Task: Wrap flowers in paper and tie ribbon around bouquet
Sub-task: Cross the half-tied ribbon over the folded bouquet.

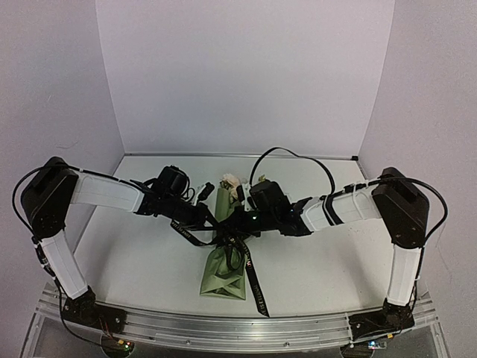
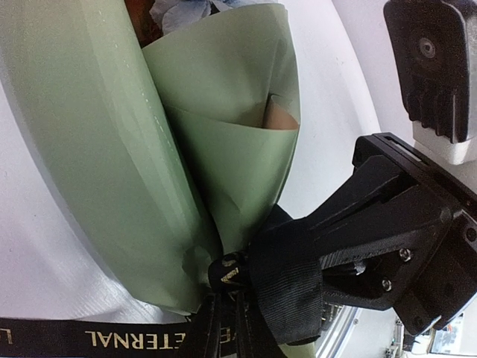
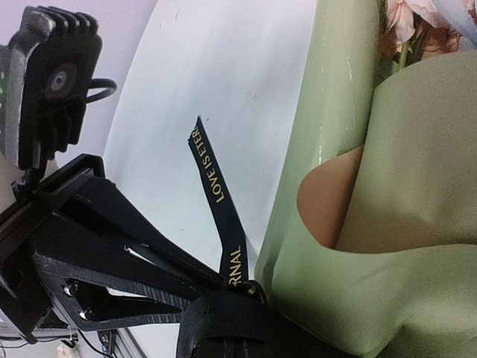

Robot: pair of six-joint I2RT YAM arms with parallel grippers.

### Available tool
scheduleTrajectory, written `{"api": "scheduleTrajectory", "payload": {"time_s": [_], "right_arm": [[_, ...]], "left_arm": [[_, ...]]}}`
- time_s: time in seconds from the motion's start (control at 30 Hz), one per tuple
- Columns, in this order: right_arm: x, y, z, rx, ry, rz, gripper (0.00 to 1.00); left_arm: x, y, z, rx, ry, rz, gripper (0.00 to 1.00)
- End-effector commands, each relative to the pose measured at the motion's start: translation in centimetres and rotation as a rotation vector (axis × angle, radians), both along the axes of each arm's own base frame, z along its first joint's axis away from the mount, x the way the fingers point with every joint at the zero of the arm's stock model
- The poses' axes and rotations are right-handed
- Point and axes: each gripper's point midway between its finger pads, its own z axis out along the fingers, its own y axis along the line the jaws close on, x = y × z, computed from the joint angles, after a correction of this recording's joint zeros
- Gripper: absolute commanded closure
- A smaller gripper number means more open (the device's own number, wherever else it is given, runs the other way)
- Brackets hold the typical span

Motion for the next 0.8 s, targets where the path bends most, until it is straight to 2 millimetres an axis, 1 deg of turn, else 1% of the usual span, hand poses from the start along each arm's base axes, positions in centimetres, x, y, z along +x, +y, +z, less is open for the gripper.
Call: {"api": "scheduleTrajectory", "payload": {"time_s": [0.0, 0.07, 0.23, 0.3, 0.5, 0.67, 0.77], "right_arm": [[0.4, -0.2, -0.5, -0.018, -0.017, -0.006, 1.0], [0.4, -0.2, -0.5, -0.018, -0.016, -0.005, 1.0], [0.1, -0.8, -1.0, -0.033, -0.016, -0.009, 1.0], [-0.1, -0.9, -1.2, -0.033, -0.012, -0.006, 1.0], [0.1, -0.2, -0.7, 0.025, 0.003, -0.004, 1.0], [0.8, -0.1, -0.3, 0.075, 0.019, -0.023, 1.0], [1.0, 0.3, 0.2, 0.094, 0.02, -0.017, 1.0]], "left_arm": [[0.0, -0.7, 2.7, -0.084, -0.053, -0.016, 0.88], [0.0, -0.8, 2.8, -0.09, -0.056, -0.015, 0.88], [-0.1, -1.0, 3.5, -0.125, -0.066, -0.025, 0.85], [-0.2, -1.4, 3.8, -0.14, -0.07, -0.035, 0.82], [0.1, -2.2, 3.1, -0.13, -0.065, -0.05, 0.81], [0.7, -1.7, 2.2, -0.083, -0.08, -0.017, 0.8], [0.9, -1.5, 2.0, -0.059, -0.091, -0.005, 0.77]]}}
